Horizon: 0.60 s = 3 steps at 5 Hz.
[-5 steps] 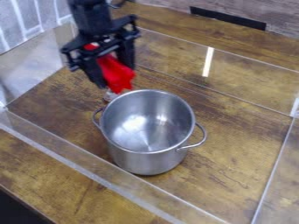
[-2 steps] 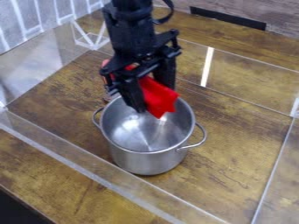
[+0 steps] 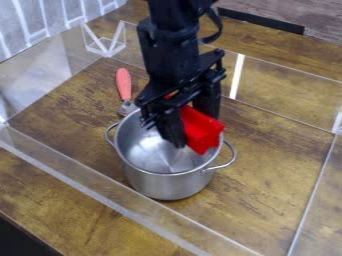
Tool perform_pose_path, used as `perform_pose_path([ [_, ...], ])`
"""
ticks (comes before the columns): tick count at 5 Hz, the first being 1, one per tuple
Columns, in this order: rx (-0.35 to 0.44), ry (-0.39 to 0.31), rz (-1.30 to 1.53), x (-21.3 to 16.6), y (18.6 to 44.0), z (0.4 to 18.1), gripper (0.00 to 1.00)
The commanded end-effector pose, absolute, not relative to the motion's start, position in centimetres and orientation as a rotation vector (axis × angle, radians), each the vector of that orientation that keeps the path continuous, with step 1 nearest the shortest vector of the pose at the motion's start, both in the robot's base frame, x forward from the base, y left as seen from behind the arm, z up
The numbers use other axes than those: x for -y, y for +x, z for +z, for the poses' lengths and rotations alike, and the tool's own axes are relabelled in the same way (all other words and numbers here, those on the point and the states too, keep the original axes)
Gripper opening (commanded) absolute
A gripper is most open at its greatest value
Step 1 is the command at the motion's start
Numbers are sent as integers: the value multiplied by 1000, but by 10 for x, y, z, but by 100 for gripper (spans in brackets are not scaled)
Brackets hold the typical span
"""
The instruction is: Put the red object in the silver pot
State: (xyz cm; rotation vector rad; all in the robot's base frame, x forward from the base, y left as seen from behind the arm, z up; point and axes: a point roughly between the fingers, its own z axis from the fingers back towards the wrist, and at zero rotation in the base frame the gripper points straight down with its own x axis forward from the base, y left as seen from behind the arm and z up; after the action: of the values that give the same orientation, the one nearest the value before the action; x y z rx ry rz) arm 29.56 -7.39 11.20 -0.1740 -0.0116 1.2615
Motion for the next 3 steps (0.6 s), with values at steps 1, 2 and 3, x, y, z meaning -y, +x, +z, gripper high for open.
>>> perform_pose_path([
  [1, 71, -240, 1260, 69, 296, 128, 0],
  [2, 82, -248, 1237, 69, 292, 118, 0],
  [3, 94, -262, 1192, 66, 290, 116, 0],
])
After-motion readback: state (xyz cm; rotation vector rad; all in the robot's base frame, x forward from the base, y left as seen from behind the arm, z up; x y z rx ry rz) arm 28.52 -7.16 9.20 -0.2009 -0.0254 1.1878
